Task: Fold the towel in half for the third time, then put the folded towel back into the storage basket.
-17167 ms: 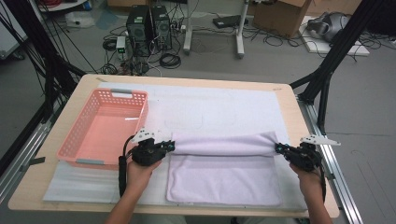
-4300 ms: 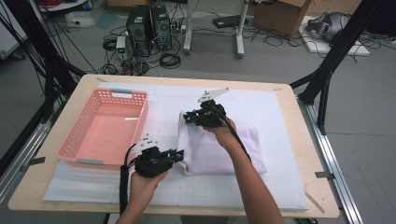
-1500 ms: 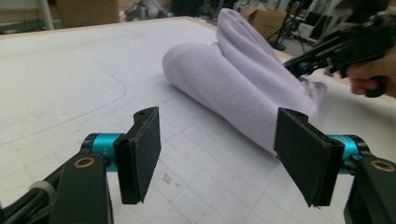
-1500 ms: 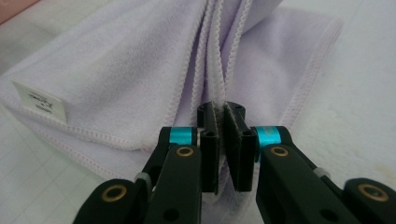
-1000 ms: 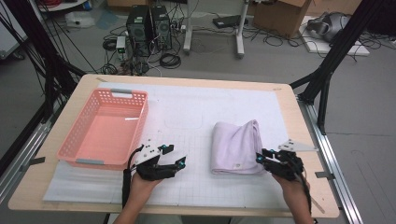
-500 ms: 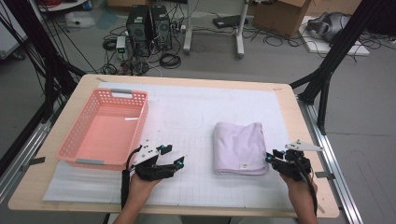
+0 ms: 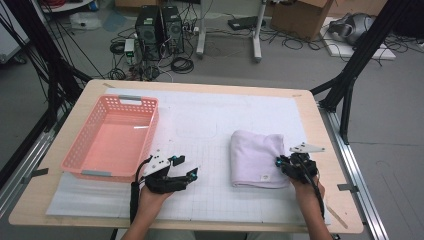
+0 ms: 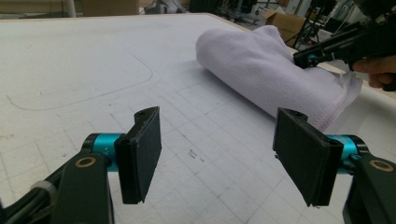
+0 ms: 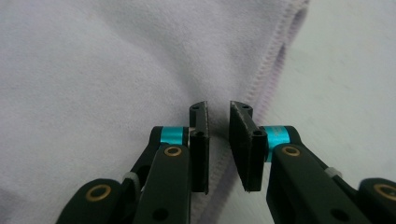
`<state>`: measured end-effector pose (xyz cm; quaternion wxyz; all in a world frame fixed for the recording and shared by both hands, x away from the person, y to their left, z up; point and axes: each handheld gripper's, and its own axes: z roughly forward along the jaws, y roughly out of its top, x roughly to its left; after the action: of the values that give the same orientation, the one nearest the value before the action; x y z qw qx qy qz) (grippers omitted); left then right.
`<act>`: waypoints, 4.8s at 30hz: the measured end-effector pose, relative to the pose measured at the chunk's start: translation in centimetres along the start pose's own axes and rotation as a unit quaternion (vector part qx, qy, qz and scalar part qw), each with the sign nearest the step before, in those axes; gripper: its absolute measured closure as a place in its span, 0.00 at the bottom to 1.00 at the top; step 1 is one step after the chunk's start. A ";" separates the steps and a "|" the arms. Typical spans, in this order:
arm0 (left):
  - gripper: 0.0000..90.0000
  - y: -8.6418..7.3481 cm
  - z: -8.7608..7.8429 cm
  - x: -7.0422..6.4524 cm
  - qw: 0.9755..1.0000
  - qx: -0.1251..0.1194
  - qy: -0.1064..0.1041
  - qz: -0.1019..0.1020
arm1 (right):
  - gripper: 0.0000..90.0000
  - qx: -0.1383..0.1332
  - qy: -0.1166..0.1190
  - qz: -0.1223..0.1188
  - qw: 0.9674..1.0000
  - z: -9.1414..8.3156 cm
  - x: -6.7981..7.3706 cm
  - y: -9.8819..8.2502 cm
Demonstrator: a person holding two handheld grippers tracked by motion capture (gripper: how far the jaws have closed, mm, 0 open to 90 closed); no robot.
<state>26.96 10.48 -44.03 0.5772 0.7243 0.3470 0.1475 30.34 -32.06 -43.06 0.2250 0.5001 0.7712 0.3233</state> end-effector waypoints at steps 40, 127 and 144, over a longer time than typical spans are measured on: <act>0.36 -0.1 -0.2 0.0 1.000 -0.009 0.001 -0.006 | 0.78 -0.045 -0.042 0.053 0.997 3.6 -3.2 4.2; 0.32 2.2 3.0 -0.7 0.999 0.011 -0.035 -0.011 | 0.23 -0.135 0.029 0.006 0.990 -6.5 -3.5 -4.5; 0.30 5.2 9.9 -1.6 0.996 0.062 -0.061 -0.026 | 0.23 -0.136 0.031 0.015 0.990 -6.6 -3.9 -4.9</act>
<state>33.60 1.61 -41.71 0.5552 0.7568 0.3384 0.0664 24.36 -38.87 -41.94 0.2622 0.4657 0.7192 0.4441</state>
